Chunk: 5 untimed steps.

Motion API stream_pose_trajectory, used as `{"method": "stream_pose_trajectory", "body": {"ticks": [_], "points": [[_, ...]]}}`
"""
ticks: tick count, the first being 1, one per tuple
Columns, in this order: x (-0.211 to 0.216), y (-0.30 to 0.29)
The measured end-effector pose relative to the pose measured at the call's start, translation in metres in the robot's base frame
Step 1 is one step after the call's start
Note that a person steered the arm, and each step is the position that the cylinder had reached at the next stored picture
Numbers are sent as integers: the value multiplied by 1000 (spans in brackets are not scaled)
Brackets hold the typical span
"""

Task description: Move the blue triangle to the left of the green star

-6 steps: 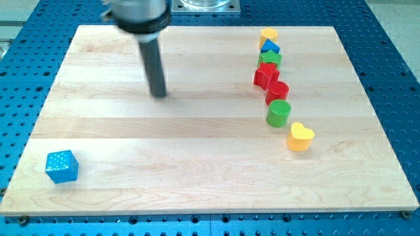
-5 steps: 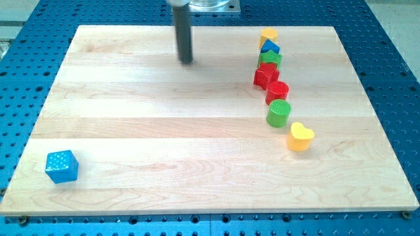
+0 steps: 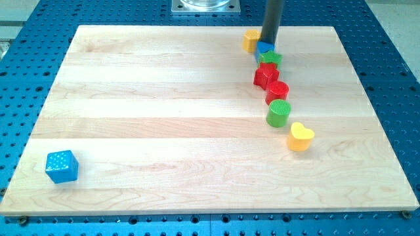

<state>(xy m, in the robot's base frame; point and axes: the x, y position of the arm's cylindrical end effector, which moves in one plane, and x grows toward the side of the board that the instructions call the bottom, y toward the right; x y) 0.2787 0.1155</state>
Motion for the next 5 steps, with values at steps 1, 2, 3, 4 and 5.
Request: {"method": "stream_pose_trajectory", "body": {"ticks": [1, 2, 3, 4, 5], "points": [[2, 19], [2, 24], [4, -16], [32, -77], [40, -85]]}}
